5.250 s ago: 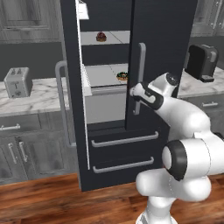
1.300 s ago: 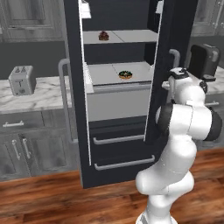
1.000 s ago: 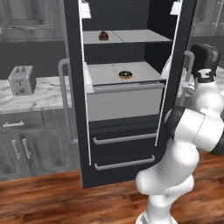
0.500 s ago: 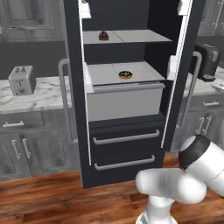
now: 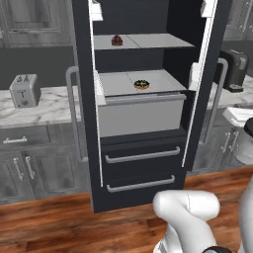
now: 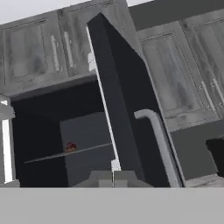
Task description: Take the cake and donut from the fridge and place them on the empty tray on the dining counter.
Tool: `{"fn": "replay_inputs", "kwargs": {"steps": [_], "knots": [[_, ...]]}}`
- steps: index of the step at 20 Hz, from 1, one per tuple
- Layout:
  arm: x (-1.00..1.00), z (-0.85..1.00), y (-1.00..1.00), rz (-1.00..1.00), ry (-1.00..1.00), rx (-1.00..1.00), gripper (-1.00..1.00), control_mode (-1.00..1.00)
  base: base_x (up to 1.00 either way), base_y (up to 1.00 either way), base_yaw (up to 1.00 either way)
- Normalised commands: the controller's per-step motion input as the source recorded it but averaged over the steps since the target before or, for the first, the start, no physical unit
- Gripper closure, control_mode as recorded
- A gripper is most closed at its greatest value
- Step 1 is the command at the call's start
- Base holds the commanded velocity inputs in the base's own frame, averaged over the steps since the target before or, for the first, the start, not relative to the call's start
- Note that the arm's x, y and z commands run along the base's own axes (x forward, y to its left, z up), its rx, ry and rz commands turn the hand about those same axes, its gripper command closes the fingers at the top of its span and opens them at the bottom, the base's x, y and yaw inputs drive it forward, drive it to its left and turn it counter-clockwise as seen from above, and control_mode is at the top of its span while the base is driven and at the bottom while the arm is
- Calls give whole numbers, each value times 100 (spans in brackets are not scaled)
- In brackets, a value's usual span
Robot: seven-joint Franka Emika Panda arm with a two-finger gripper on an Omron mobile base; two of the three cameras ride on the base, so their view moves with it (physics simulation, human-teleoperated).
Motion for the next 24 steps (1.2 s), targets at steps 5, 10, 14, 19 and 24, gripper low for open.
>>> {"fn": "replay_inputs", "kwargs": {"steps": [5,10,14,19,24], "knots": [[13,0,100,-17,-18,-38,100,-100,0,0,0],[93,-4,91,-14,14,-17,100,-100,0,0,0],[95,-5,41,-20,15,-1,100,-100,0,0,0],[78,-13,42,-37,0,-4,100,-100,0,0,0],[57,-5,-12,-31,6,-4,100,-100,0,0,0]]}}
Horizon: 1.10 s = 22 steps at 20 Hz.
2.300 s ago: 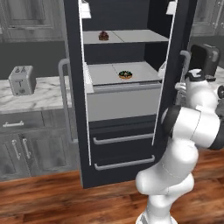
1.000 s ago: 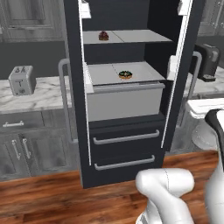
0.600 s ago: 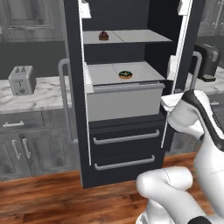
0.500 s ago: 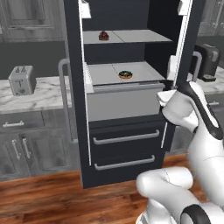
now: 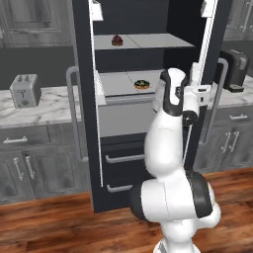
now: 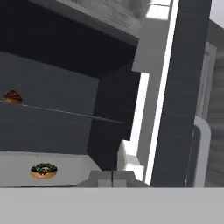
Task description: Take the cake and donut from the fridge and place them on the empty tray on the dining counter.
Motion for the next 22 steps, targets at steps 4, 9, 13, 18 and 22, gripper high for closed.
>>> {"fn": "replay_inputs", "kwargs": {"steps": [4,9,13,18,22], "knots": [[36,-14,-62,0,3,15,100,-100,0,0,0],[36,-20,-47,2,1,8,100,-100,0,0,0],[53,-31,-7,4,2,0,100,-100,0,0,0],[39,-21,-30,1,6,0,100,-100,0,0,0],[56,-1,-38,-5,12,0,100,-100,0,0,0]]}}
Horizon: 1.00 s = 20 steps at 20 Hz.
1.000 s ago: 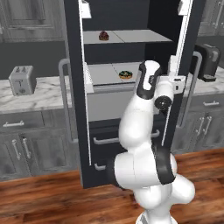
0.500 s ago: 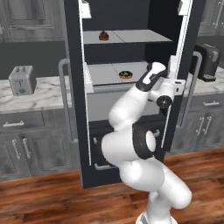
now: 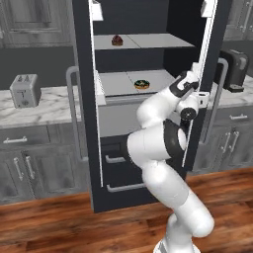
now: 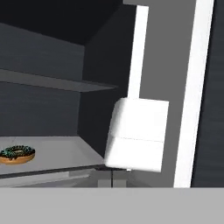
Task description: Take the cake and donut from the fridge and place them on the empty tray on the dining counter.
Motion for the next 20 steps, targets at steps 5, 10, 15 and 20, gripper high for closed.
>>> {"fn": "replay_inputs", "kwargs": {"steps": [5,10,15,20], "knots": [[73,-1,-49,-9,14,0,100,-100,0,0,0],[12,-1,-97,-17,13,9,100,-100,0,0,0],[-49,-4,-100,-16,2,21,100,-100,0,0,0],[-67,-3,-100,-10,0,19,100,-100,0,0,0]]}}
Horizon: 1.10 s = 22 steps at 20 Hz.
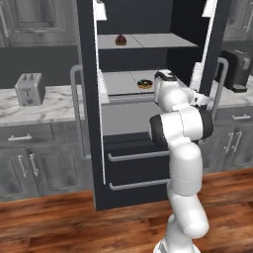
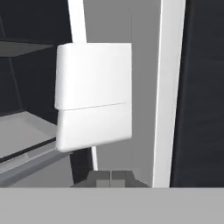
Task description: Take the cake and donut from the fridge and place them on the empty tray on the dining counter.
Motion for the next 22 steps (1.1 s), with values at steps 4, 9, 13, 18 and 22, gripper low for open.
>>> {"fn": "replay_inputs", "kwargs": {"steps": [4,9,13,18,22], "knots": [[-79,0,-100,-9,1,20,100,-100,0,0,0],[-73,0,-100,-8,1,17,100,-100,0,0,0],[-47,13,-100,-4,0,14,100,-100,0,0,0],[-50,34,-78,-1,-5,19,100,-100,0,0,0],[-46,36,10,11,-2,0,100,-100,0,0,0]]}}
